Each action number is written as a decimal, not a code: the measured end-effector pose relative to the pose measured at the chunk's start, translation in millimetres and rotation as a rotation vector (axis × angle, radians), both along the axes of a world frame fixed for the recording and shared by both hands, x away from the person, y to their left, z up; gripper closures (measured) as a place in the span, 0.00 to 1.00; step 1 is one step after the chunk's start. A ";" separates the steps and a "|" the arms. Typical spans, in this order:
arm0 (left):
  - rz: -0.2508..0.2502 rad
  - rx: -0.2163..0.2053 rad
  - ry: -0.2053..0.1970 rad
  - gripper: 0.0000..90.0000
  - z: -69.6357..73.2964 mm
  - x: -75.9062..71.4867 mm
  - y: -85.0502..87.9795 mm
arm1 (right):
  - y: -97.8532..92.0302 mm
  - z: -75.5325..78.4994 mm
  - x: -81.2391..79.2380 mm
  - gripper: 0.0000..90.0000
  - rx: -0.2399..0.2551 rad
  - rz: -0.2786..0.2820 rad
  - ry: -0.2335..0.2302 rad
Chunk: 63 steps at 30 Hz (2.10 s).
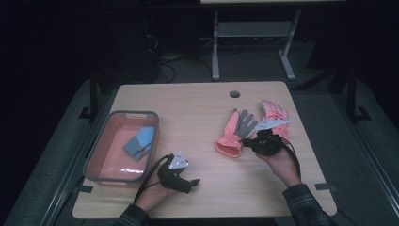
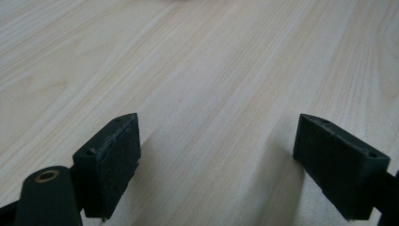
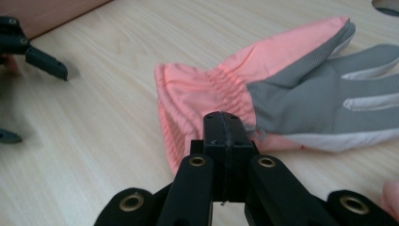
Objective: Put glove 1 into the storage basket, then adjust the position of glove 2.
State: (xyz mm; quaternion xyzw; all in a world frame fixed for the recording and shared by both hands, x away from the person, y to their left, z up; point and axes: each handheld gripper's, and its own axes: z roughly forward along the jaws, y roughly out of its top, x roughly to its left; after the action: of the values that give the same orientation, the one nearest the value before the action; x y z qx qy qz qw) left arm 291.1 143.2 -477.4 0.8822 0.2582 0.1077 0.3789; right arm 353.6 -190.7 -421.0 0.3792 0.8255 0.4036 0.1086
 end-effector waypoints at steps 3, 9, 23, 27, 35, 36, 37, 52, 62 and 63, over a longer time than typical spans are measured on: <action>0.000 0.000 0.000 0.16 0.1 0.0 0.0 | 3.5 0.6 5.1 1.00 -0.001 0.004 -0.005; -0.001 0.002 0.001 0.16 0.1 0.0 0.1 | 12.2 -0.3 13.7 1.00 0.000 0.014 0.000; -0.004 0.010 0.001 0.16 0.5 0.3 0.5 | 36.6 -11.8 36.0 1.00 -0.014 0.032 0.023; -0.004 0.009 0.001 0.16 0.4 0.3 0.5 | 37.0 -14.9 36.7 1.00 -0.018 0.041 0.033; -0.001 0.003 0.002 0.16 0.3 0.1 0.2 | 35.6 -15.4 24.6 1.00 -0.024 0.086 0.043; -0.001 0.003 0.002 0.16 0.3 0.1 0.2 | 35.6 -15.0 21.5 1.00 -0.025 0.088 0.051; -0.001 0.003 0.002 0.16 0.3 0.1 0.2 | 35.2 -14.7 18.3 1.00 -0.029 0.091 0.052; -0.002 0.002 -0.004 0.16 0.0 0.3 0.2 | 17.5 -12.2 -27.8 1.00 -0.049 0.158 0.079; 0.003 -0.006 -0.001 0.16 -0.4 -0.1 -0.2 | -7.6 -11.8 -53.5 1.00 -0.060 0.163 0.089; 0.003 -0.006 -0.001 0.16 -0.4 -0.1 -0.2 | -9.5 -9.4 -53.6 1.00 -0.054 0.153 0.087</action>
State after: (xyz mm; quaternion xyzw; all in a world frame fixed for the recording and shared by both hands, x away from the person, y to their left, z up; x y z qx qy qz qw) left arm 291.0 142.9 -477.8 0.8807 0.2595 0.1078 0.3814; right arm 300.0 -200.2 -430.5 0.3291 0.8667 0.3714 0.0515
